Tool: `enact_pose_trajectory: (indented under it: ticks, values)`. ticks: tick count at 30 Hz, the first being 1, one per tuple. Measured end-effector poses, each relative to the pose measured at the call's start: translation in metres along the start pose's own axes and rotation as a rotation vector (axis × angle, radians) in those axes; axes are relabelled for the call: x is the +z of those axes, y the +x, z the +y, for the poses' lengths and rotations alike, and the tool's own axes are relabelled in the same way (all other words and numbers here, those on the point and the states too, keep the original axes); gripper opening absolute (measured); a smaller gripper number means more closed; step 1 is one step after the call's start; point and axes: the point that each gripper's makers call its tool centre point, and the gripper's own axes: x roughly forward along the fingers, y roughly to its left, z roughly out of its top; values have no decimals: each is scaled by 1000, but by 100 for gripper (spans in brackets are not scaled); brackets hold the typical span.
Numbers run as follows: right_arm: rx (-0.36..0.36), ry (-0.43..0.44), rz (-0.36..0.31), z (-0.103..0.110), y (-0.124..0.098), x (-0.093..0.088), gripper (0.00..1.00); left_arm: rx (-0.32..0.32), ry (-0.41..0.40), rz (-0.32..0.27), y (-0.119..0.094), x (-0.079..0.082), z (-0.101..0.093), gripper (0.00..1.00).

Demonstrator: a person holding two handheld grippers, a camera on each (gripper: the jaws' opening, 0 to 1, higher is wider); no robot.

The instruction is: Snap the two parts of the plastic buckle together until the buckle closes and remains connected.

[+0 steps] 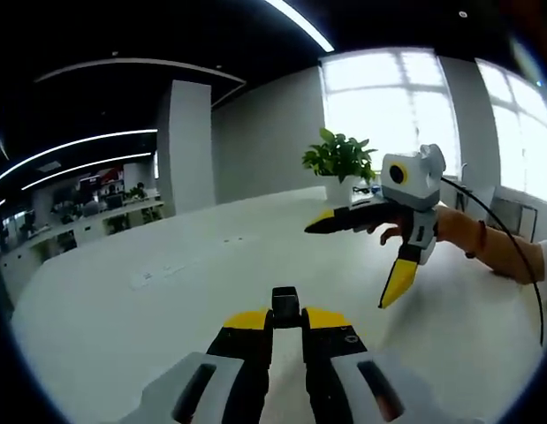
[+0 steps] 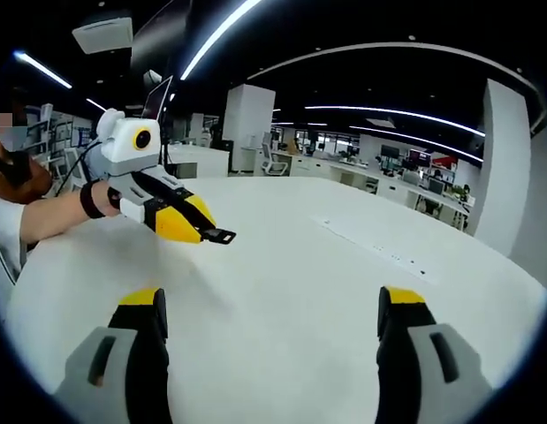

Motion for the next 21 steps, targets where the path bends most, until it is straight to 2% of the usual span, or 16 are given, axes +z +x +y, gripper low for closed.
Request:
enact_pose_trajectory:
  ticks: [11,16,21]
  values:
    - [2,-14,-2,2,0,3,100,11,-13,-7,3,3,7,11]
    - [6,-33,7,2,0,2,100,9,-10,7,5,-1,4,11]
    - [12,-34,4,3,-1,3,100,27,-16,-11,6,5,10,11]
